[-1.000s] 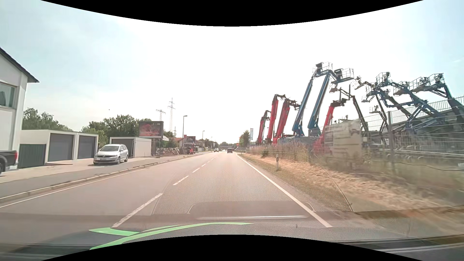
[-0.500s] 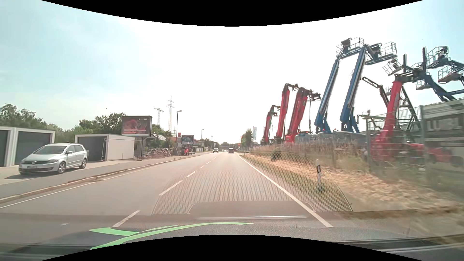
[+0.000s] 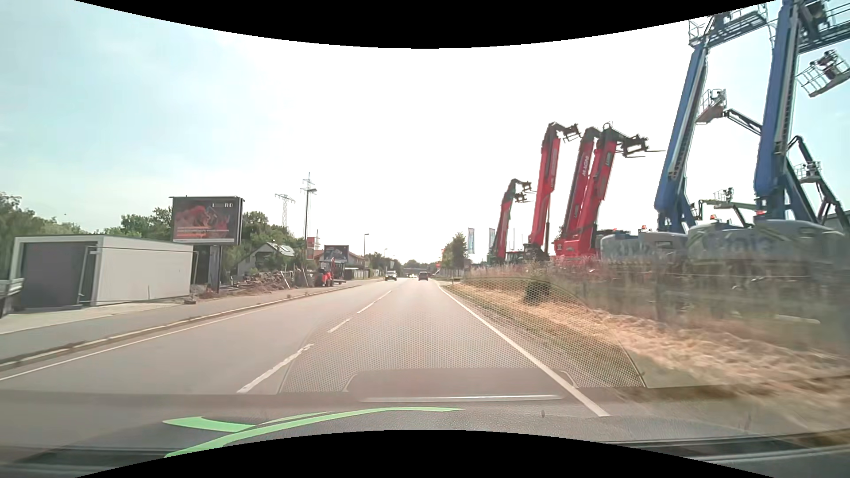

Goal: Follow the waypoints while adhering to traffic rules and regulations

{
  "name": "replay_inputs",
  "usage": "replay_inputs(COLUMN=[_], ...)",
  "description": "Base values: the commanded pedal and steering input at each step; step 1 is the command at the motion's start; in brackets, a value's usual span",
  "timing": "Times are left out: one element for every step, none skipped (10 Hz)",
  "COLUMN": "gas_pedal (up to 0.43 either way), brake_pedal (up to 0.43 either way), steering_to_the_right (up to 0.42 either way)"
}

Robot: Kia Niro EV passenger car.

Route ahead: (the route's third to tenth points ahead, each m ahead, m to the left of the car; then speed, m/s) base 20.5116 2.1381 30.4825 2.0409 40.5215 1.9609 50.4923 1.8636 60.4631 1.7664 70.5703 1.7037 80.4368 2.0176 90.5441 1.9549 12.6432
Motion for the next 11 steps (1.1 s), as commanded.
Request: replay_inputs(gas_pedal=[0.11,0.11,0.11,0.11,0.11,0.11,0.11,0.11,0.11,0.11,0.11], brake_pedal=[0.0,0.0,0.0,0.0,0.0,0.0,0.0,0.0,0.0,0.0,0.0], steering_to_the_right=[0.0,0.0,0.0,0.0,0.0,0.0,0.0,0.0,0.001,0.003,0.003])
